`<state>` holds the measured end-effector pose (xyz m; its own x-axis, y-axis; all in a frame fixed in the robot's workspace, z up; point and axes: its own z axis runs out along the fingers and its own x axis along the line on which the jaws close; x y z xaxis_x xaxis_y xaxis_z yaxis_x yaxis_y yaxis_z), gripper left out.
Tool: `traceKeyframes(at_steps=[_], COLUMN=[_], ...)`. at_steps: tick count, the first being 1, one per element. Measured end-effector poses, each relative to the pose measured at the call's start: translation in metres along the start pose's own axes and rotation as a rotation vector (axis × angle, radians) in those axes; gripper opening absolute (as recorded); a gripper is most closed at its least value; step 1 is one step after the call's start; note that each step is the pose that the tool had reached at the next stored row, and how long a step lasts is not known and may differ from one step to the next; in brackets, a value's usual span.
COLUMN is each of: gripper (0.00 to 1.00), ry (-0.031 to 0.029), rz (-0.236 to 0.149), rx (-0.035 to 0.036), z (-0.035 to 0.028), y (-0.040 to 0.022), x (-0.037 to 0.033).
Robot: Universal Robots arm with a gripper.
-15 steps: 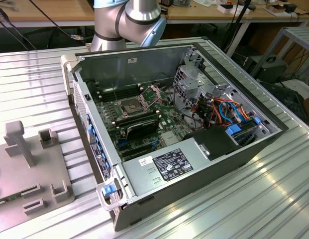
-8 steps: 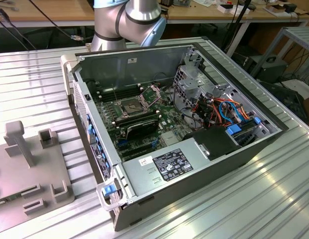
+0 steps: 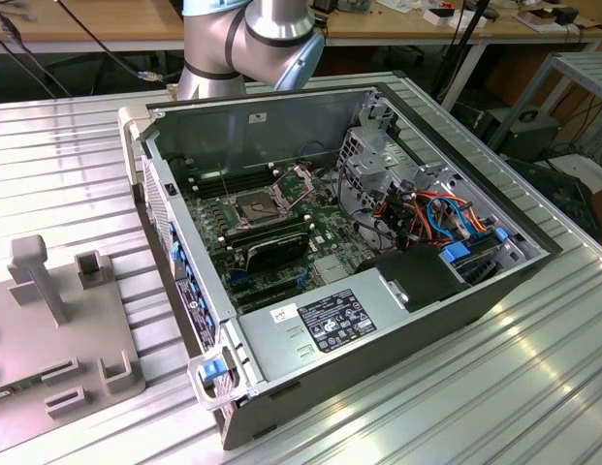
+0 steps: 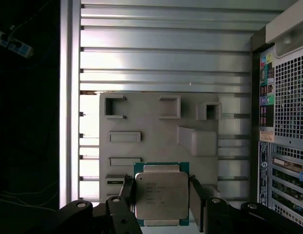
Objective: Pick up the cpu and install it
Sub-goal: 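Pick up the cpu and move it towards the insertion slot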
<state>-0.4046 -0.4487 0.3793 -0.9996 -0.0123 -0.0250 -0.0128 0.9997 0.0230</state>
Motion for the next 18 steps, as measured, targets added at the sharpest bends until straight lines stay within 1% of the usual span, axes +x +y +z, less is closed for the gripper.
traceKeyframes(at_steps=[9, 15, 18], gripper=[0.55, 0.55, 0.55], ry=[0.0, 0.0, 0.0], rz=[0.0, 0.0, 0.0], rx=[0.0, -0.0001, 0.0], z=[0.0001, 0.0002, 0.0002], y=[0.0, -0.0001, -0.0001], x=[-0.0019, -0.0065, -0.0072])
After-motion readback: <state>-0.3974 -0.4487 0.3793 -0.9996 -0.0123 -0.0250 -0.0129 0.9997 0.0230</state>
